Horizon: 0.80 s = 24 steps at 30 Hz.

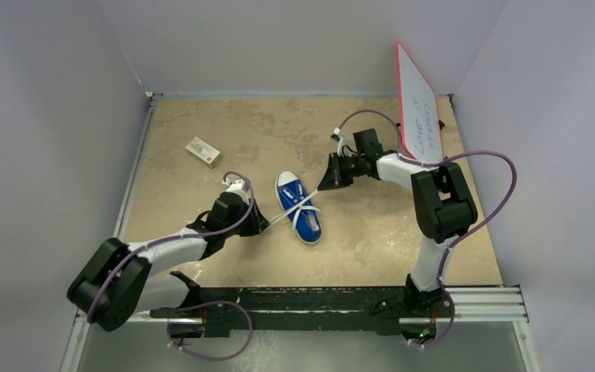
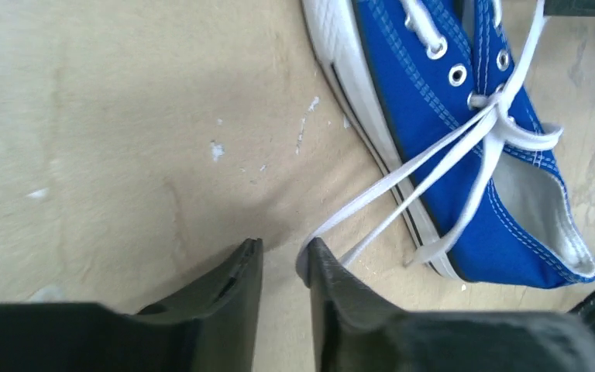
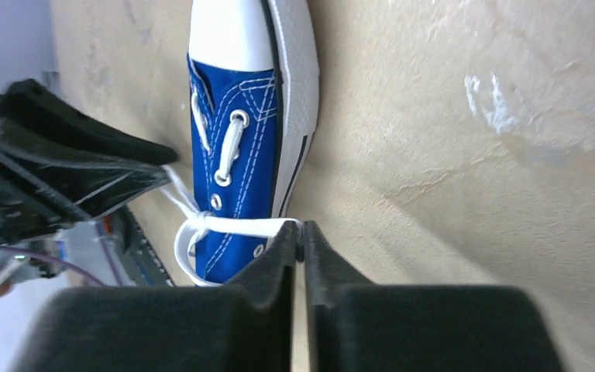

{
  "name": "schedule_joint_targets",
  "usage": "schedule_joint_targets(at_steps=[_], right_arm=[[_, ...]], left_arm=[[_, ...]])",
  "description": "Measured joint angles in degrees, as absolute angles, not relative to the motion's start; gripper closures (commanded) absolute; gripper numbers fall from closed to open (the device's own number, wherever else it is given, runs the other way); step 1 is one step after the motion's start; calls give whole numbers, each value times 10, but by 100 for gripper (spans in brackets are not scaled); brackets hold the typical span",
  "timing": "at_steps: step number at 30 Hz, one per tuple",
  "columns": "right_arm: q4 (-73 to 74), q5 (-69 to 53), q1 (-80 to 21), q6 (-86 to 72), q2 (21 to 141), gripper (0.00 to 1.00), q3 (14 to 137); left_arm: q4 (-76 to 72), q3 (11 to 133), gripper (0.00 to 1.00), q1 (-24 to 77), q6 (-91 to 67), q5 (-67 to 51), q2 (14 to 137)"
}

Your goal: Tie the shoes

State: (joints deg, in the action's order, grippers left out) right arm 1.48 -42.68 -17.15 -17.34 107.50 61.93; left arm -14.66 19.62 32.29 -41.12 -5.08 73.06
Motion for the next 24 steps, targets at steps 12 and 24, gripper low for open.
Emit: schedule_joint_targets(at_steps=[12, 24], right_arm=[[236, -264, -237, -70, 968, 1, 779], [364, -76, -235, -63, 804, 1, 956]], left_arm=[[-28, 295, 35, 323, -342, 29, 636], [8, 380, 30, 323, -320, 49, 610]])
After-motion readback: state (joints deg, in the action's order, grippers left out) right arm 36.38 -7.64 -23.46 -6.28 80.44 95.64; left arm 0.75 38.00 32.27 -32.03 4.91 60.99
